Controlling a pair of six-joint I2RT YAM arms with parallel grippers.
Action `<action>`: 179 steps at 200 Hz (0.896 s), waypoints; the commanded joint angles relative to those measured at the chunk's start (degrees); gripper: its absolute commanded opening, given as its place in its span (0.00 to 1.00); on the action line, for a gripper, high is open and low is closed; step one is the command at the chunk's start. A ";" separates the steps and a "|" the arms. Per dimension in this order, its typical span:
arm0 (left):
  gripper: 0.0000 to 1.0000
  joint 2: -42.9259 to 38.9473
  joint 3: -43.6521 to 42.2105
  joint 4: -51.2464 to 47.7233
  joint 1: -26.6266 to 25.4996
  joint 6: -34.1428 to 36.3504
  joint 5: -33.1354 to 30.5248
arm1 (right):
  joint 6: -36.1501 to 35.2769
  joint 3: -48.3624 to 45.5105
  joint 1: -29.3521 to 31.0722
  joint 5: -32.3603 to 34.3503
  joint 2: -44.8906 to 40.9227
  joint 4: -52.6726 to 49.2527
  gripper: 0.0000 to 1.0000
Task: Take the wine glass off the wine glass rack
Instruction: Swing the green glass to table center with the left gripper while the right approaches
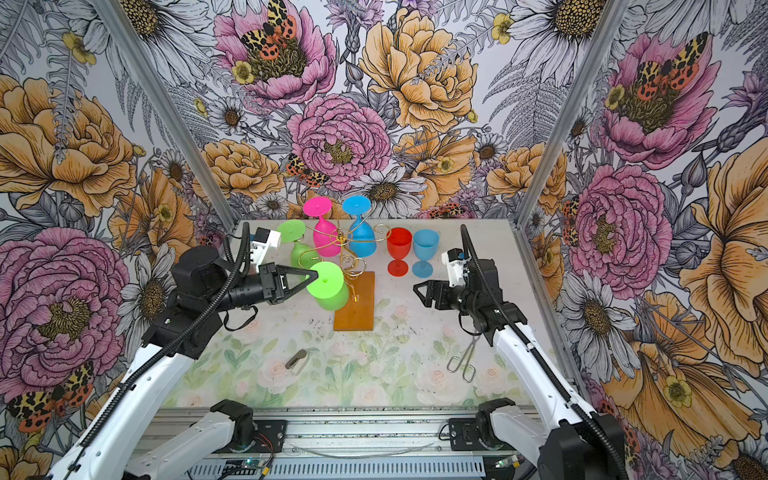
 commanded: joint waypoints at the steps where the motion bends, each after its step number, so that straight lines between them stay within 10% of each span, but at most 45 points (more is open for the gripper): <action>1: 0.00 -4.23 -1.95 -1.41 -3.82 9.71 -1.67 | 1.73 -0.54 0.68 -2.09 -0.43 0.84 0.85; 179: 0.00 6.85 0.35 -8.06 -54.55 55.04 -59.80 | 11.89 8.58 1.63 -17.08 8.44 -7.13 0.86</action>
